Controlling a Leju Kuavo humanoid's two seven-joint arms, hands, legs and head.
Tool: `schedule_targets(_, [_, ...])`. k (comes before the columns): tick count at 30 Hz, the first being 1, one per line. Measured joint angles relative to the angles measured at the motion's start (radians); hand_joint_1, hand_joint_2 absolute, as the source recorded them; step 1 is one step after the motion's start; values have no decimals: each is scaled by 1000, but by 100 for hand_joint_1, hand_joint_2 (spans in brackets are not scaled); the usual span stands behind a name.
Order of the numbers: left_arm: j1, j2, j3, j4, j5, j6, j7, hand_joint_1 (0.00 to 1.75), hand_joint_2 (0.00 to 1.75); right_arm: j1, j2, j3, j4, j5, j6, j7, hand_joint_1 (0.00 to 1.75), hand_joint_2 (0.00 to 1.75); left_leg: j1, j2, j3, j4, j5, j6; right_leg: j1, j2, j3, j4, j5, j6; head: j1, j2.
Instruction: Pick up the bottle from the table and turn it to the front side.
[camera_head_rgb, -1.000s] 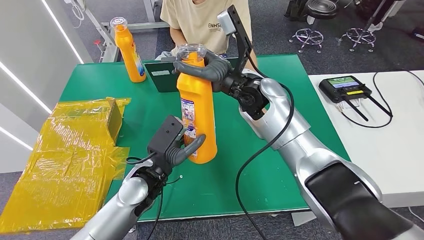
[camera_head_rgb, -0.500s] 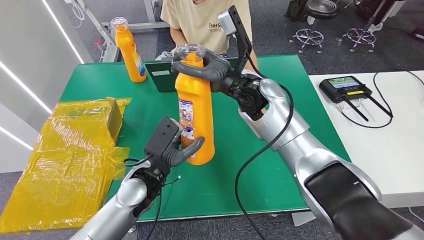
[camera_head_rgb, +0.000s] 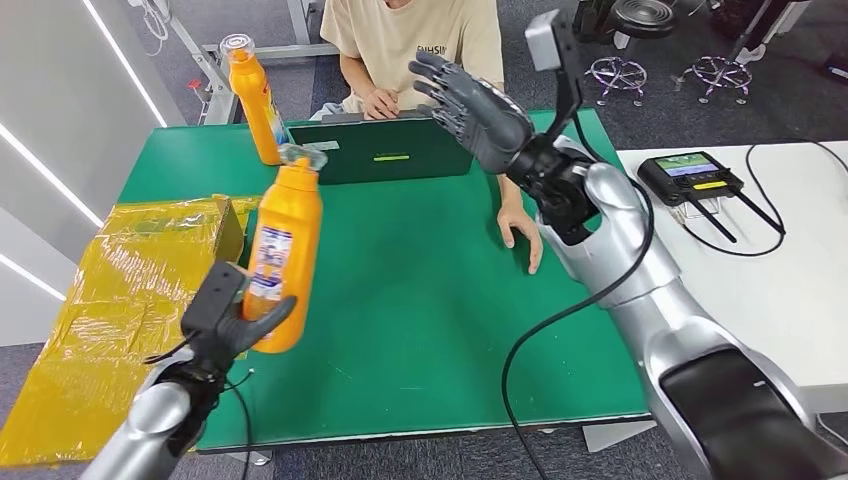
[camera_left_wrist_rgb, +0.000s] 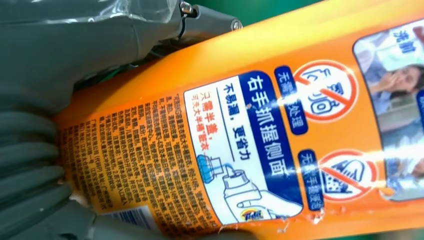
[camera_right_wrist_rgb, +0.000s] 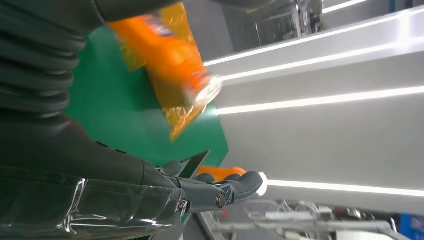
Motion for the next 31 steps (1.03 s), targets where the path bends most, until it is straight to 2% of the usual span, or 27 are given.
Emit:
schedule_targets(2, [53,44,78,-41,-11,-5,3,141,175,80,-58,-36,-78,39,0,-28,0,0,0,-1,0,0,-1,0,0,-1,1,-1,-1,-1,0,0])
schedule_targets(4, [128,85,167,-101,-23,-7,11,142,175,205,-120,-95,-170,94,0,-78,0,0,1,-2,0,0,-3,0,0,-2,3,-3,-3,-1,0,0])
schedule_targets(8, [322,154,385,-227,0,-39,26,140,175,582,-215,-275,-362,214,-33,-200,0,0,2,-4,2,0,-9,0,2,-5,8,-8,-7,0,1,0])
schedule_targets(11, [467,178,593,-316,26,-137,48,137,175,906,-218,-442,-516,304,-41,-249,0,0,1,-7,1,-1,-14,-1,2,-7,9,-9,-12,-1,0,0])
schedule_targets(13, [529,169,734,-364,12,-235,70,133,175,1069,-192,-543,-609,350,-31,-255,0,0,0,-7,2,-1,-17,-3,2,-7,8,-9,-15,-2,0,0])
schedule_targets(15, [559,151,832,-387,-20,-302,87,93,175,1176,-162,-623,-679,372,-20,-247,0,0,-1,-6,3,-2,-18,-5,2,-7,7,-9,-17,-3,0,0])
schedule_targets(16, [567,143,864,-392,-39,-319,92,62,175,1214,-148,-657,-708,377,-14,-241,0,0,-1,-5,4,-2,-19,-5,2,-7,7,-9,-17,-4,0,0])
schedule_targets(17, [572,136,885,-393,-58,-328,95,31,175,1244,-136,-687,-733,382,-7,-236,0,0,-1,-5,4,-2,-19,-6,2,-6,7,-9,-18,-4,0,0])
schedule_targets(19, [578,124,902,-389,-83,-327,93,2,87,1285,-114,-736,-770,390,8,-229,0,0,-1,-5,5,-2,-19,-6,2,-6,8,-9,-18,-5,0,0])
schedule_targets(21, [579,113,902,-378,-87,-313,86,0,0,1307,-101,-770,-796,405,21,-223,0,0,0,-4,6,-2,-19,-6,2,-6,8,-8,-18,-5,0,0])
schedule_targets(24, [570,109,884,-354,-64,-274,66,0,0,1317,-98,-797,-814,421,27,-218,0,0,0,-3,9,-2,-19,-6,1,-5,8,-8,-17,-4,0,0])
schedule_targets(31, [521,130,766,-314,-34,-194,45,0,0,1321,-150,-802,-837,422,1,-222,0,0,-1,-4,10,-2,-18,-5,0,-5,11,-8,-16,-3,0,0])
